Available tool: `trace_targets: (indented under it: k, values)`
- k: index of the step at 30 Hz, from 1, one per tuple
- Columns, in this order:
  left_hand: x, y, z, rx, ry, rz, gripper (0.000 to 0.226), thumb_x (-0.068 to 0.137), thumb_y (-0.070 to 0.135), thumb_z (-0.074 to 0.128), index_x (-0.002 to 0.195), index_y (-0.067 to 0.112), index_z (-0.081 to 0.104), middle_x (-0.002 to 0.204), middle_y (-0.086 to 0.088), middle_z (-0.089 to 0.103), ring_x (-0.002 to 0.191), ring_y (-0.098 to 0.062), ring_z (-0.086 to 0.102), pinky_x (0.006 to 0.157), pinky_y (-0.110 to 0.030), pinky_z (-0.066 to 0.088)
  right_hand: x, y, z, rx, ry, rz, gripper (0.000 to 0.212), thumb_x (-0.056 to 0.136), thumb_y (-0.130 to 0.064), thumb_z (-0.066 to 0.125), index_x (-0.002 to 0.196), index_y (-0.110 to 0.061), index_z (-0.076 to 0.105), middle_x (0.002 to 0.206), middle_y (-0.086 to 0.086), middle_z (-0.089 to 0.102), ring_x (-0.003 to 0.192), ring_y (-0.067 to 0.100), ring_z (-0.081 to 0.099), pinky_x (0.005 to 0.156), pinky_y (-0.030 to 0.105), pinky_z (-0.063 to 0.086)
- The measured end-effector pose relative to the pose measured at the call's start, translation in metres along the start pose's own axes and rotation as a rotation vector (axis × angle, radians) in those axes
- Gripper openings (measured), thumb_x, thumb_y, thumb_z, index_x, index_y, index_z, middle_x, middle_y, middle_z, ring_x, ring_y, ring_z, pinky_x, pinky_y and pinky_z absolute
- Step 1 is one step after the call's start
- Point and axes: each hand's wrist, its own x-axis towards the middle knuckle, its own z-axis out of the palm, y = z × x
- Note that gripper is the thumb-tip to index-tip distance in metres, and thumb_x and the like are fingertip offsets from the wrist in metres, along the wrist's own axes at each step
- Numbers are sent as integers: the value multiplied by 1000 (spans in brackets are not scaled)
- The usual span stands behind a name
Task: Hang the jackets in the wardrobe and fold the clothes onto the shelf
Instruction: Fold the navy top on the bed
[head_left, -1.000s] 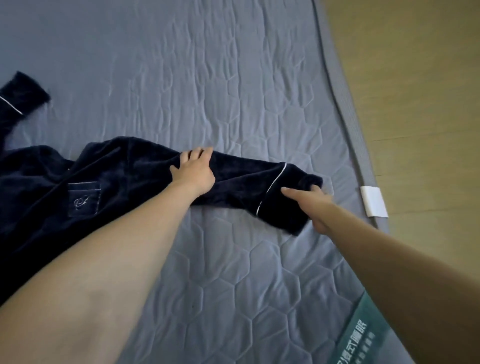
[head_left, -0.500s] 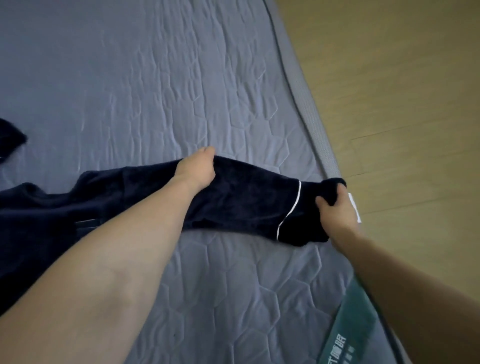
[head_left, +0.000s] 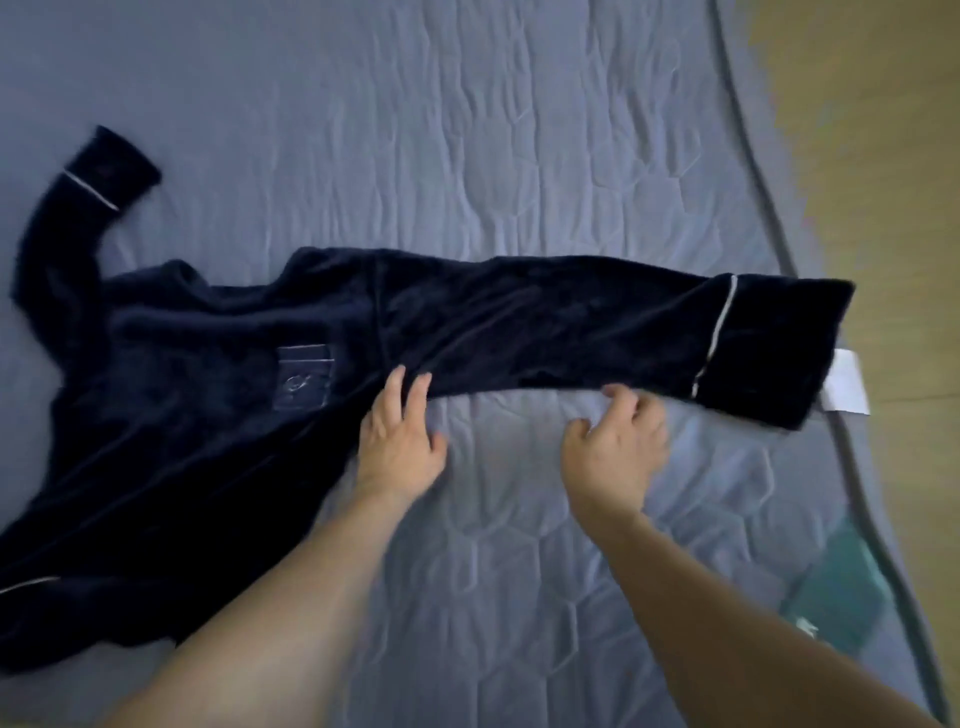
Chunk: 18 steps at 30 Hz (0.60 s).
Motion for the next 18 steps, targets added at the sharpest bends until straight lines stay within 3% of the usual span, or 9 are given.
trace_targets:
  k: [2,4,6,7,9,11,14,16,18]
  values:
    - [-45,-55,3,44,-69,-179,71,84,35,61,146,18,31,155,-10,18,139,-32,26,111,-46,30,-41,-33,41,54,-296,2,33,84,-13,56,116,-7,59,117,17,54,108,37,49,93,38,34]
    - [-88,-108,5,102,-145,-314,64,83,43,58,138,19,34,145,-8,27,129,-29,33,103,-43,36,-78,-64,79,94,-654,122,25,89,-18,51,109,-9,61,104,12,60,93,29,57,80,30,42]
    - [-124,-154,11,199,-228,-344,60,83,50,55,131,20,36,134,-5,34,119,-26,38,97,-38,39,-112,-89,115,125,-851,170,18,89,-18,51,98,-9,63,84,8,59,67,19,55,63,26,42]
    - [-138,-172,15,245,-254,-321,59,83,50,55,130,20,37,129,-4,37,116,-26,40,96,-37,39,-128,-99,133,121,-898,166,16,89,-18,51,93,-10,64,79,8,58,65,20,54,62,29,44]
    - [-160,-198,20,320,-244,-275,59,82,47,57,132,19,42,125,-5,41,114,-26,42,97,-38,36,-156,-118,167,123,-943,161,13,89,-19,53,91,-11,64,82,10,60,76,24,56,71,38,50]
    - [-174,-214,23,300,-132,-306,62,76,40,65,130,14,52,125,-11,49,113,-31,47,97,-46,37,-176,-136,196,235,-946,232,20,88,-24,62,103,-12,63,94,9,64,84,23,58,73,37,50]
    - [-184,-238,26,102,45,-437,64,63,28,77,120,6,59,123,-20,56,110,-40,53,89,-54,46,-186,-164,230,474,-913,445,26,84,-34,71,98,-13,64,85,4,72,65,18,67,53,25,52]
    - [-188,-256,28,-34,117,-464,67,59,22,83,119,4,58,124,-21,55,110,-40,54,86,-52,51,-185,-175,244,549,-864,515,14,86,-25,69,90,-13,62,66,2,70,50,16,67,41,22,49]
    - [-190,-273,29,-38,106,-375,69,62,25,84,123,5,57,131,-19,53,119,-39,51,97,-53,47,-187,-179,245,523,-793,542,6,86,-10,58,93,-11,60,67,5,65,53,20,63,42,24,50]
